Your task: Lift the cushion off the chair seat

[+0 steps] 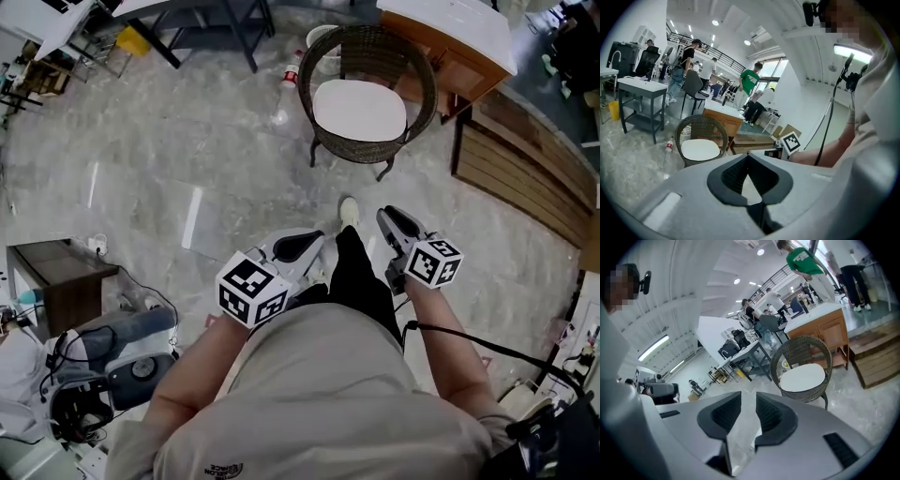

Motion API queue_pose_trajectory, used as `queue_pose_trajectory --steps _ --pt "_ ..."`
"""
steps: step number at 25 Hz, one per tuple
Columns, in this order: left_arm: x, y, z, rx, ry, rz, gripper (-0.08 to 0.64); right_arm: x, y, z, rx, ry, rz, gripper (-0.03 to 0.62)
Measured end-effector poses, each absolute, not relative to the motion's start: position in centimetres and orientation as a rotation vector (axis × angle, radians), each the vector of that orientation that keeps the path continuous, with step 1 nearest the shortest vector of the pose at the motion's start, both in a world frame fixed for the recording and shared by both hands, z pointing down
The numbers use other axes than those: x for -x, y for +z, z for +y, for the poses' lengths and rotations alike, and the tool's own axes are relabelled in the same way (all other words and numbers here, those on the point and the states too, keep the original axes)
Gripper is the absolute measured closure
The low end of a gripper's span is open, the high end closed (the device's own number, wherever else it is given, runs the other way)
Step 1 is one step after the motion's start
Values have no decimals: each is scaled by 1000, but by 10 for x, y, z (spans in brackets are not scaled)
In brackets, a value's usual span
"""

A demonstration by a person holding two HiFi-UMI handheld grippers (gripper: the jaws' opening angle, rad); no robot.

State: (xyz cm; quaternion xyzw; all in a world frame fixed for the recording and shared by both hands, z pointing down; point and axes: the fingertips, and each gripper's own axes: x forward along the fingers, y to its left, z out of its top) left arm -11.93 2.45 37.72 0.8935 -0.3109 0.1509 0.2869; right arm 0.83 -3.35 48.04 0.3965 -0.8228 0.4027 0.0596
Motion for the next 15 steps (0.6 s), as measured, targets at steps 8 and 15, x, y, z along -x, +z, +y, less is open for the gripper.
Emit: queue_pose_trajectory --steps 8,15 --pt "126 401 -45 -2329 481 -829 554 -18 582 -133 -1338 1556 -2355 489" --pt "90 439 -100 -2282 560 -786 554 -47 696 -201 -1512 1864 -2180 468"
